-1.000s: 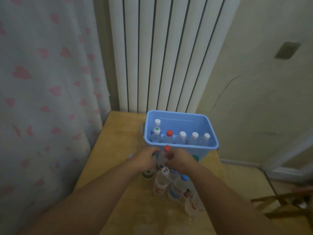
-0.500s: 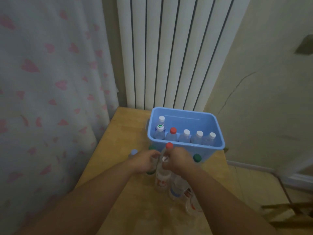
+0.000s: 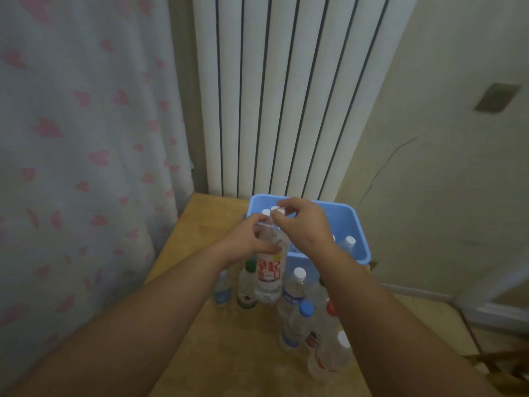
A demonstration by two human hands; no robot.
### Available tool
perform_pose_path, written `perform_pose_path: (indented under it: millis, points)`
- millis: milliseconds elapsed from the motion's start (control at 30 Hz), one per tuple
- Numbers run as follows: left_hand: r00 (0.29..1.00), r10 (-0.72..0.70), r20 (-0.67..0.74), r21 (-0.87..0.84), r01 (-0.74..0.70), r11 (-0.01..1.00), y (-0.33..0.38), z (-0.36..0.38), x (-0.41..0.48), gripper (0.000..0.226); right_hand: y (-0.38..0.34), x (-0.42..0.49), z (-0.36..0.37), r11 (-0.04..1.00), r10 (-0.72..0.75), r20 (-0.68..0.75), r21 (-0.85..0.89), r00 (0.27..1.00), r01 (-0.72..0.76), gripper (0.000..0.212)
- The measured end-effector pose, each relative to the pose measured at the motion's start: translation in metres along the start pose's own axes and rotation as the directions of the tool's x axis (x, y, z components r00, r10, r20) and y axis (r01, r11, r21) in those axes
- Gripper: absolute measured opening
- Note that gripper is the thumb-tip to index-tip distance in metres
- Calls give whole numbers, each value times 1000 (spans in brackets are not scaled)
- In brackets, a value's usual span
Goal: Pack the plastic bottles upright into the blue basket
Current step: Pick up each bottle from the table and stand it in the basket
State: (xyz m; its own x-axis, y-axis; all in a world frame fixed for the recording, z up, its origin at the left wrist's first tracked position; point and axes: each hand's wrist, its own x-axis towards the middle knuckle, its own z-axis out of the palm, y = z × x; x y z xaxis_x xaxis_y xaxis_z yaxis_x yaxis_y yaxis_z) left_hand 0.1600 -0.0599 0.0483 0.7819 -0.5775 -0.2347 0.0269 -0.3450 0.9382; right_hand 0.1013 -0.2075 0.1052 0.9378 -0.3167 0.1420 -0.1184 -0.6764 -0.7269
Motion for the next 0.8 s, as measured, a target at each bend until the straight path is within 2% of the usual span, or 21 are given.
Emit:
perform_pose_path:
  millis: [100,200,300,400,533,800]
  points:
    - [997,51,-50,-17,-52,998,17,-7,5,69,-13,9,-9,999,-25,-14,22,1000,25,34]
    - [992,85,-91,-17,-87,996,33,-17,11,66,-26,18,-14,998,-22,-27,62,999,24,38]
    - [989,122,-87,15,-121,993,48,-28,18,70,-38,29,-16,999,-51,-89,-9,995,50,42]
    - [981,176,-85,60,-172,983,63,-36,24,68,-47,39,-20,996,-75,-169,-64,983,65,37]
    - [967,229,-109,114,-217,969,78,-37,38,71,-48,53,-19,996,-77,-253,-73,964,60,35]
    - [959,253,-130,121,-238,964,88,-26,85,80,-25,90,-27,997,-70,-255,-37,964,62,35]
